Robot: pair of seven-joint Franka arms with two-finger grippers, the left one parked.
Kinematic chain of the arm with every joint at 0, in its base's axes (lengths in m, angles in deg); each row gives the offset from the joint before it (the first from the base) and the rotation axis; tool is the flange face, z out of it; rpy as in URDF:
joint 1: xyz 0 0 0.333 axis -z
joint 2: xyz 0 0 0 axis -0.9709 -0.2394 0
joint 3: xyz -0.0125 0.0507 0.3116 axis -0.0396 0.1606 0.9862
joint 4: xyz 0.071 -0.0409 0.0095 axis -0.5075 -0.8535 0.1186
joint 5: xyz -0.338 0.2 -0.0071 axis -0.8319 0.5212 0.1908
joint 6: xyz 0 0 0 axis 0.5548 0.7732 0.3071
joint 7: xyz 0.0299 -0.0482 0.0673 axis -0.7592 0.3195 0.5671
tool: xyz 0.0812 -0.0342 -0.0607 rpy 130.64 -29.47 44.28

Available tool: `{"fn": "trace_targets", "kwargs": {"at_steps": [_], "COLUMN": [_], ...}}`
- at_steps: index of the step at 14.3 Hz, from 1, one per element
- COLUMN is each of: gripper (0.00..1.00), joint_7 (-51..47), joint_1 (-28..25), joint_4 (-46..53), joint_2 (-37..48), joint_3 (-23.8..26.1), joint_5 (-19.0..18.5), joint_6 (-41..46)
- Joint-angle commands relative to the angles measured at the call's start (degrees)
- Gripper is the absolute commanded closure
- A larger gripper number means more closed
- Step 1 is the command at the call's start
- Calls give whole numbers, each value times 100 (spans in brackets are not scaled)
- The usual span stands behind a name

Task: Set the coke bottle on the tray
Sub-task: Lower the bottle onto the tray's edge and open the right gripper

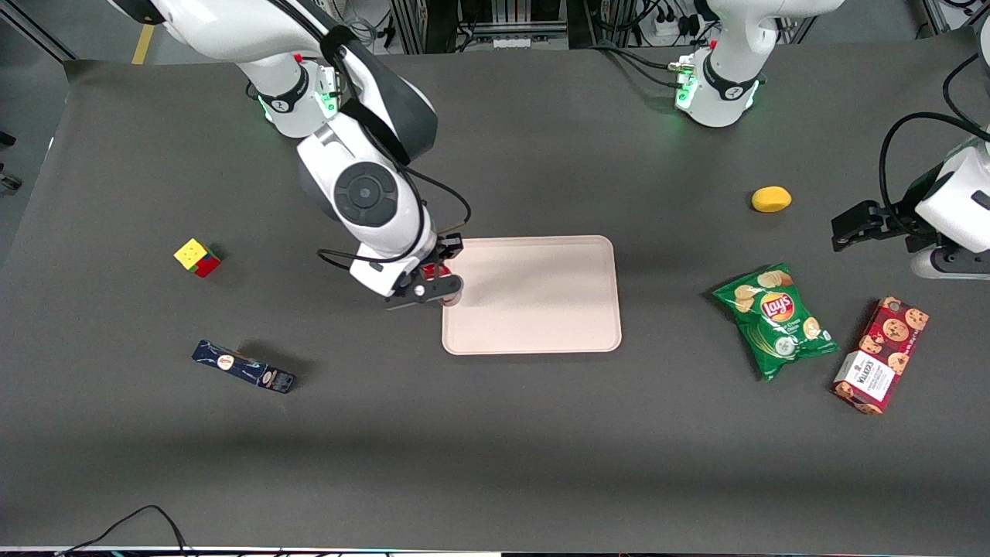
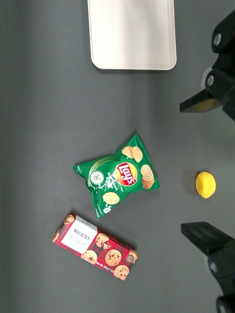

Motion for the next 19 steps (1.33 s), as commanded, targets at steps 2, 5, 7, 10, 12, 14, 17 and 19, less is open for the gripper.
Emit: {"fn": "trace_targets", "kwargs": {"at_steps": [2,5,7,10,12,14,17,19], "gripper": [100,100,100,100,100,87,0,0], "joint_7": [-359,-359,-359,-359,-368,-377,-385,-377], "joint_1": [-122,-131,-131,-131,-131,-131,-131,-122], "joint_4": [12,12,12,29,38,47,56,82], "joint_2": [-343,-536,-615,-721,-730,-730,-651,-590], "joint_3": [63,63,63,63,63,54,54,54], "joint_5": [-384,-402,-516,-534,-534,-499,-481,-481], "joint_6": [-453,-638,-674,-762,-771,-762,-753,-727]}}
